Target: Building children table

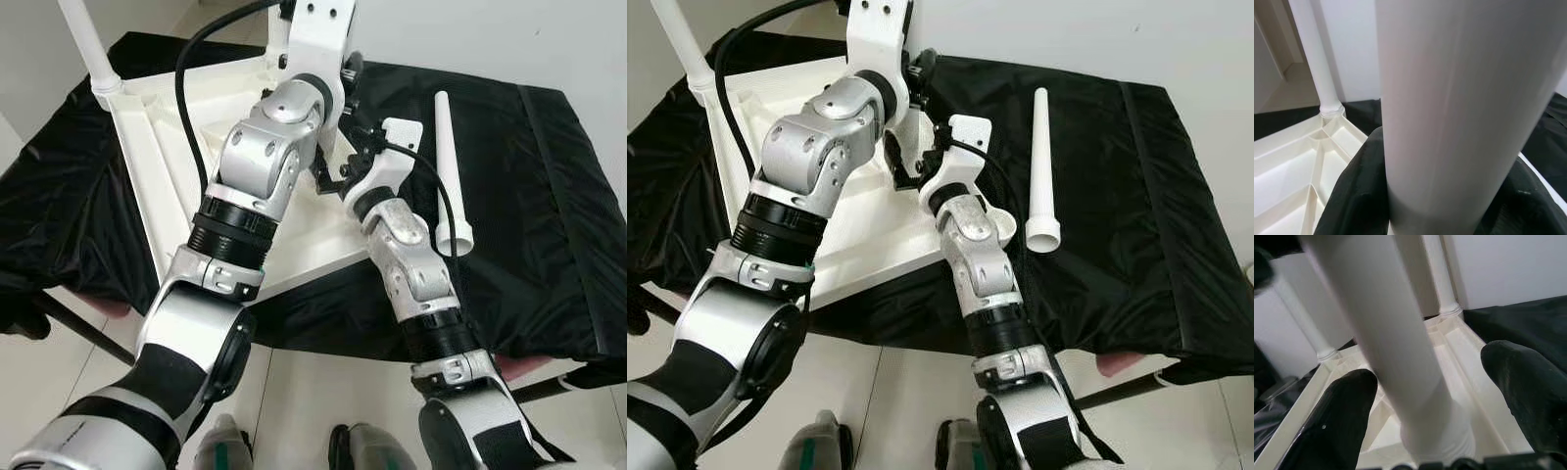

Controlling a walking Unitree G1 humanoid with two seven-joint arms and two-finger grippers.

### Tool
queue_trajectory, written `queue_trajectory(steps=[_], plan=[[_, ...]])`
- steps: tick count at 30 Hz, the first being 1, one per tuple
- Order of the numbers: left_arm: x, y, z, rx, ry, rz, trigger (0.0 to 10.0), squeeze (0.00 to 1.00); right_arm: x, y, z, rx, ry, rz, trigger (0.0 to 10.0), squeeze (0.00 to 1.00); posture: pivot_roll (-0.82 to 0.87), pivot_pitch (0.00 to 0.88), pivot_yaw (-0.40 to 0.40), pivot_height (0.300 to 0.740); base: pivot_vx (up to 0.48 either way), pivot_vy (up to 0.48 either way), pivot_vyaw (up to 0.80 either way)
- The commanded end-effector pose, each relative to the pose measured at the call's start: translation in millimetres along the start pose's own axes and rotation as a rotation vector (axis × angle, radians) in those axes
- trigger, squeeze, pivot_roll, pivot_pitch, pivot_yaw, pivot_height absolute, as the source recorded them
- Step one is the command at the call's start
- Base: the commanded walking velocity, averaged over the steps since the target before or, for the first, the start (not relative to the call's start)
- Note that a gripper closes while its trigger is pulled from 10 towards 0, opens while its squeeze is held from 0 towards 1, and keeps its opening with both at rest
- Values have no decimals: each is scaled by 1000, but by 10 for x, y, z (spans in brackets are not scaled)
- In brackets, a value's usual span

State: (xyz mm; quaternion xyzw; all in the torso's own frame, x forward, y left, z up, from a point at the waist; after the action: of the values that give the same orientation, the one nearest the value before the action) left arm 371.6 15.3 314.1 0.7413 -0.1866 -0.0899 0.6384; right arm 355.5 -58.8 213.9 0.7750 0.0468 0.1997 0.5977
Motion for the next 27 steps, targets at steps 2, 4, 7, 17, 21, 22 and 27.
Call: queue_trajectory(steps=[2,4,7,17,21,22,27], plan=[[11,109,-33,19,140,29,10000,0,48,-11,-10,-47,-33,8,10000,0,-34,44,-12,740,0,0,0],[15,118,-23,20,137,34,10000,0,90,-23,-6,-70,-74,8,10000,0,-34,43,-11,740,0,0,0],[20,128,-19,23,136,38,10000,0,123,-21,-25,-94,-86,14,10000,0,-30,44,-13,740,0,0,0],[21,171,51,23,111,55,10000,0,227,-5,-137,-137,-76,39,10000,0,-26,43,-14,740,0,0,0],[21,186,81,27,101,62,10000,0,272,9,-164,-136,-75,48,10000,0,-24,41,-13,740,0,0,0],[21,188,86,27,98,63,10000,0,283,19,-165,-138,-76,52,10000,0,-23,41,-13,740,0,0,0],[21,195,95,27,94,66,10000,0,310,36,-165,-140,-79,61,10000,0,-20,41,-12,740,0,0,0]])
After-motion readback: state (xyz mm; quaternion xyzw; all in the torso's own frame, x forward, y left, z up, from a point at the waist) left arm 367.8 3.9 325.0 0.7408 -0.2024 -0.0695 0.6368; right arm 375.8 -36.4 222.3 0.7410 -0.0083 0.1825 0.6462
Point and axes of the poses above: a point about 5 cm out from each wrist's last joint towards the gripper, its own x axis pointing out of the wrist towards the gripper, its own y axis along the axis of the wrist's last joint, z = x × y, the point moved 1 cm from there along x, pointing out of the wrist towards the gripper, and after that the axes turned 6 degrees about x, right-handed, at the moved point
